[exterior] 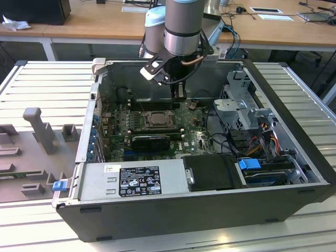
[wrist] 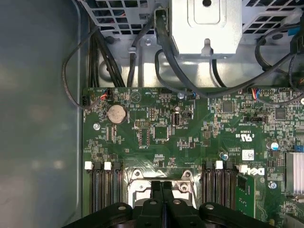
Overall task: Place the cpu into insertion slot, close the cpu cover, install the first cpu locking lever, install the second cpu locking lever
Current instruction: 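Close the cpu cover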
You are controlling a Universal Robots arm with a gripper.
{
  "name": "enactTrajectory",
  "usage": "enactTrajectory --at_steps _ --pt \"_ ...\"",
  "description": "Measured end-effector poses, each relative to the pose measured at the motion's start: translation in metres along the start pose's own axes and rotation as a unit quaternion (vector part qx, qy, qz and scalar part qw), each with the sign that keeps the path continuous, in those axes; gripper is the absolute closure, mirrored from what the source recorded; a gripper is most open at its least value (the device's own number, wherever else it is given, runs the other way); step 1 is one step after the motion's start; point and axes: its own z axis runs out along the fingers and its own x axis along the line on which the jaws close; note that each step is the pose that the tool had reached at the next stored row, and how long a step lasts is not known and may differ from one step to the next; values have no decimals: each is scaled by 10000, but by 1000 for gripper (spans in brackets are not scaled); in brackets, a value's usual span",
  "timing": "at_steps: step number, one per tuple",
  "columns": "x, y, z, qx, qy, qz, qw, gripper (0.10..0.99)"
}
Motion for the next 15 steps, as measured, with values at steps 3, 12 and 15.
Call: enactTrajectory --at_steps 3,12,15 --pt "-2 -56 40 0 0 0 10000 980" --pt "-7 -291 113 0 0 0 10000 980" --pt "-7 -344 111 0 -1 0 10000 980"
